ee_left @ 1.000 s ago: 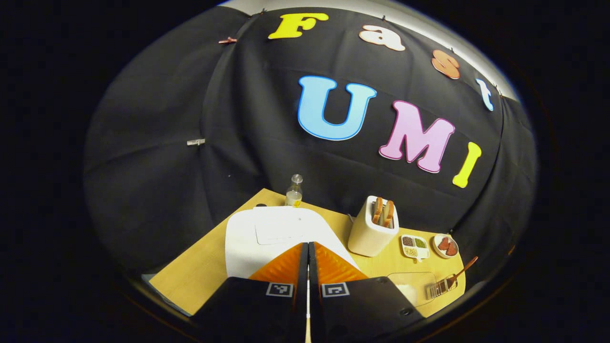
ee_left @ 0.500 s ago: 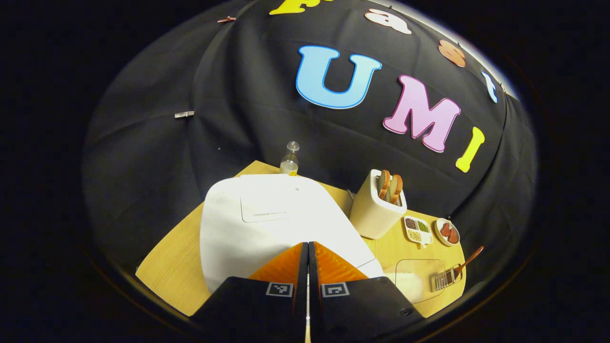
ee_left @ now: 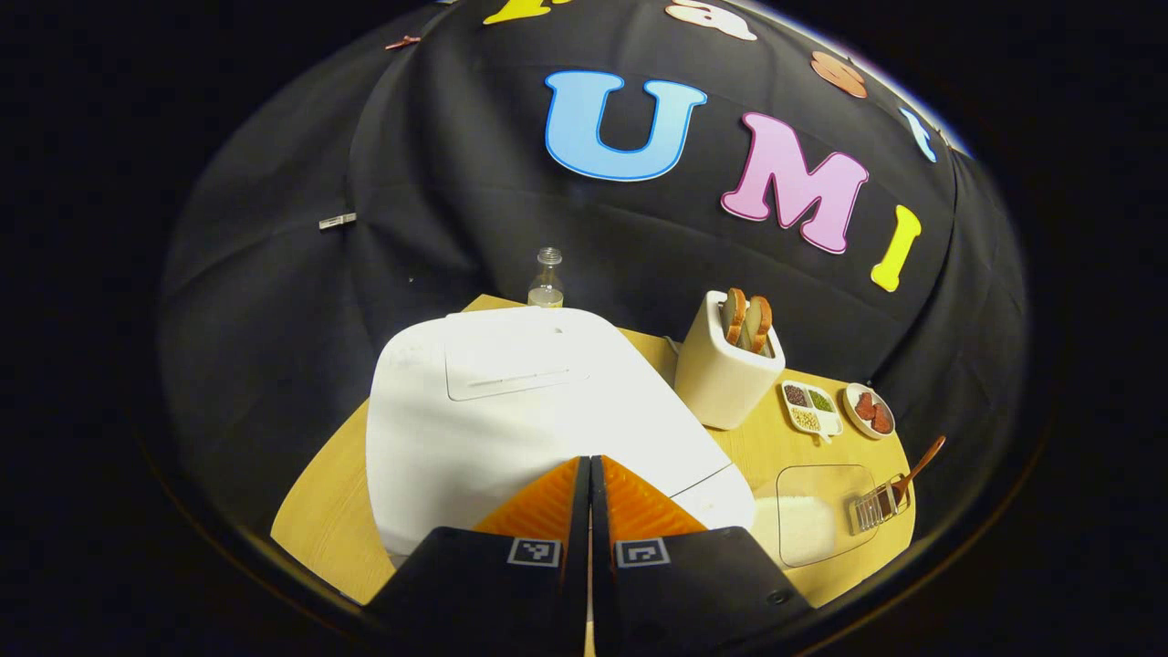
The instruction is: Close the left gripper, press the button to open the rice cooker; take a wooden spoon from the chopstick holder with the right hand, scoop a spoonful of rice and pour it into the rice cooker, then put the wooden spoon back into the chopstick holder.
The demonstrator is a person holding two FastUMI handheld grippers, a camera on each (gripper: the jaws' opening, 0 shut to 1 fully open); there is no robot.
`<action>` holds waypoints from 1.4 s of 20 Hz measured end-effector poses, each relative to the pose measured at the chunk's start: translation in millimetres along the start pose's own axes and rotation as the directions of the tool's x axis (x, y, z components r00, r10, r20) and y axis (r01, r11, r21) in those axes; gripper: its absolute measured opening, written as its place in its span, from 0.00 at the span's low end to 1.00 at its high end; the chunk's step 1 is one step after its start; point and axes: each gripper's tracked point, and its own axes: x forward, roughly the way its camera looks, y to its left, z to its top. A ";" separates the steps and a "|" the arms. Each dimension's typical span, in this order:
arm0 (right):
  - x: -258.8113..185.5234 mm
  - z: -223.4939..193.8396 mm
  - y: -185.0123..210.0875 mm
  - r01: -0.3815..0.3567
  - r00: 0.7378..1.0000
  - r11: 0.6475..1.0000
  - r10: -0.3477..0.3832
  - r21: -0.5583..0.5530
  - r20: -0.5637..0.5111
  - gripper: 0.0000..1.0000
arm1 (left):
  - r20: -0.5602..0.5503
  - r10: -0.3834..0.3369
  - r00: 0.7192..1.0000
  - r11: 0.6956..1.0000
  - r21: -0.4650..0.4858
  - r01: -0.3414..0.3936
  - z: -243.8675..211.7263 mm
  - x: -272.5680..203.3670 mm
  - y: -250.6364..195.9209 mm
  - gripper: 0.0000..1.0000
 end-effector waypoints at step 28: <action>43.5 -19.3 -1.3 0.009 0.999 1.000 -0.010 -0.018 -0.045 0.98 | 0.368 -0.010 0.930 1.000 0.031 -0.002 23.5 -203.7 -40.8 0.13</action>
